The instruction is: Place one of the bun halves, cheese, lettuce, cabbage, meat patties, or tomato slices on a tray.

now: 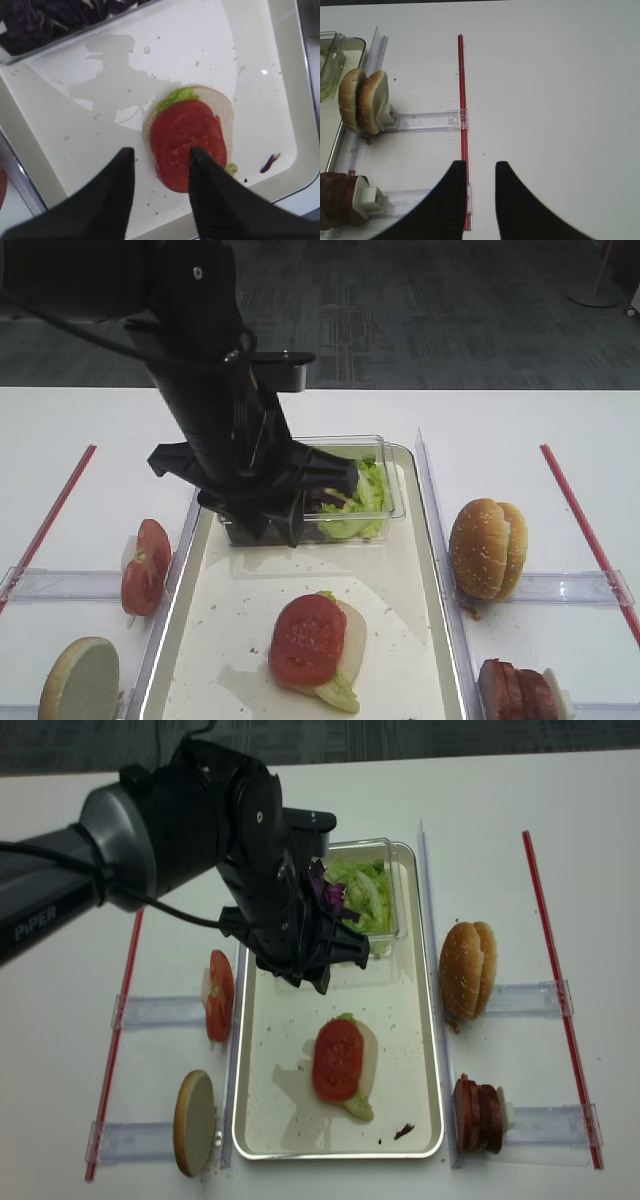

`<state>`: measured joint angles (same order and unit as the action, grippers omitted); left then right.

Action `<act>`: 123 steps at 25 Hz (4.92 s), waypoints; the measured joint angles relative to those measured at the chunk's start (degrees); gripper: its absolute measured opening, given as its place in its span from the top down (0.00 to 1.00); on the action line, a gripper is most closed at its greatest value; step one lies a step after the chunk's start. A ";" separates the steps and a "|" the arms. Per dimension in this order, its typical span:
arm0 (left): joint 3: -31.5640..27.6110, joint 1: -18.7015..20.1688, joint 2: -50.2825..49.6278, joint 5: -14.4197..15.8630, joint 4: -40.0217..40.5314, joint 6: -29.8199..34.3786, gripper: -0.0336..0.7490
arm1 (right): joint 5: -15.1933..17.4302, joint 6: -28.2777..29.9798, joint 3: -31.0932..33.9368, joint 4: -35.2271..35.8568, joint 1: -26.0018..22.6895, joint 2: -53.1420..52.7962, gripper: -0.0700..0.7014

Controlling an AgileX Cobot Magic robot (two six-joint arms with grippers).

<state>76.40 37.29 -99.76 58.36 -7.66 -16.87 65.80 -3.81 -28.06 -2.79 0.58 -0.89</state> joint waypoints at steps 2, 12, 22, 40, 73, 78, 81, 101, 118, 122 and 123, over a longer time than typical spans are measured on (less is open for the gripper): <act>1.63 0.25 0.00 1.02 0.08 -0.86 0.65 | 0.00 0.00 0.00 0.00 0.00 0.00 0.66; 7.45 0.83 0.00 6.94 3.18 -5.40 0.56 | 0.00 0.00 0.00 0.00 0.00 0.00 0.66; 12.25 1.28 0.00 10.66 4.35 -8.41 0.50 | 0.00 0.26 0.00 0.00 0.00 0.00 0.66; 14.33 0.30 0.00 12.22 7.66 -10.69 0.49 | -0.11 0.16 0.00 0.00 0.00 0.00 0.66; 14.46 -26.85 0.00 12.24 10.20 5.52 0.49 | -0.11 0.16 0.00 0.00 0.00 0.00 0.66; 14.46 -29.90 0.00 12.24 10.33 7.30 0.49 | -0.11 0.16 0.00 0.00 0.00 0.00 0.66; 14.46 -31.16 0.00 12.24 10.75 8.35 0.49 | -0.11 0.16 0.00 0.00 0.00 0.00 0.66; 14.46 -32.39 0.14 12.34 11.82 9.96 0.49 | -0.11 0.16 0.00 0.00 0.00 0.00 0.66; 14.46 -32.39 5.39 12.49 9.97 10.08 0.49 | -0.11 0.16 0.00 0.00 0.00 0.00 0.66; 14.46 -32.39 6.85 12.71 9.86 10.08 0.49 | -0.11 0.16 0.00 0.00 0.00 0.00 0.66; 14.46 -32.39 7.25 12.71 9.62 10.18 0.49 | -0.11 0.06 0.00 0.00 0.00 0.00 0.66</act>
<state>90.86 4.90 -92.52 71.07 1.96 -6.69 65.69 -3.76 -28.06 -2.79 0.58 -0.89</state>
